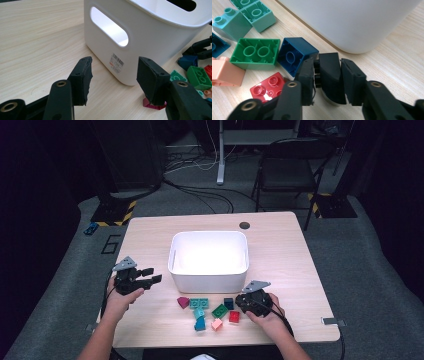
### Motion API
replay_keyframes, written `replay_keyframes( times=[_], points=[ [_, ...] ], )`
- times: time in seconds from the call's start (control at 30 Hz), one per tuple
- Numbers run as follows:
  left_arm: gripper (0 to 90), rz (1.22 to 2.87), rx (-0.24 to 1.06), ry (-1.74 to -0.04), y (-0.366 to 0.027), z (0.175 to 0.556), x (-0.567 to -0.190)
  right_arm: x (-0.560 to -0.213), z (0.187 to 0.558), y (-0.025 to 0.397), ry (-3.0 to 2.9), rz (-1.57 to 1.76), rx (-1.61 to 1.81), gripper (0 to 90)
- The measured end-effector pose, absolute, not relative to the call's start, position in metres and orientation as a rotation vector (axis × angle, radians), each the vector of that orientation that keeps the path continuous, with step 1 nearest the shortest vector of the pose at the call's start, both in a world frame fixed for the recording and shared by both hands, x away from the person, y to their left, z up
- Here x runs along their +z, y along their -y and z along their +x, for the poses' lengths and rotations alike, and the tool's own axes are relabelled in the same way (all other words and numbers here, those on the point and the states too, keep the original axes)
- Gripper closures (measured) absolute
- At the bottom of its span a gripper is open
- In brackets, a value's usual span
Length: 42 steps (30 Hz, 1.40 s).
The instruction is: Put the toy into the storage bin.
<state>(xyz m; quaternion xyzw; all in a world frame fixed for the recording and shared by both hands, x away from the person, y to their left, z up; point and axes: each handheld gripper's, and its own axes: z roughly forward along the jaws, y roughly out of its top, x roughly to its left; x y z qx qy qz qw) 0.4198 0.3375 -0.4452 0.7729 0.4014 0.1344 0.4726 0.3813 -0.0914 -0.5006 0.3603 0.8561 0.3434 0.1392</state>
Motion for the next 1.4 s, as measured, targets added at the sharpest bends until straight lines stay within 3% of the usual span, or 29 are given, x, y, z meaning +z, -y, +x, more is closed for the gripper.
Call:
replay_keyframes(
  times=[0.57, 1.4],
  points=[
    [45.2, 1.885, 0.331, -0.995, -0.341, 0.42, -0.444, -0.47, 0.375, 0.1, -2.521, 1.04, 1.011, 66.7],
    [46.8, 1.879, 0.316, -1.01, -0.342, 0.42, -0.445, -0.358, 0.381, 0.108, -2.588, 0.902, 1.095, 66.9]
  ],
)
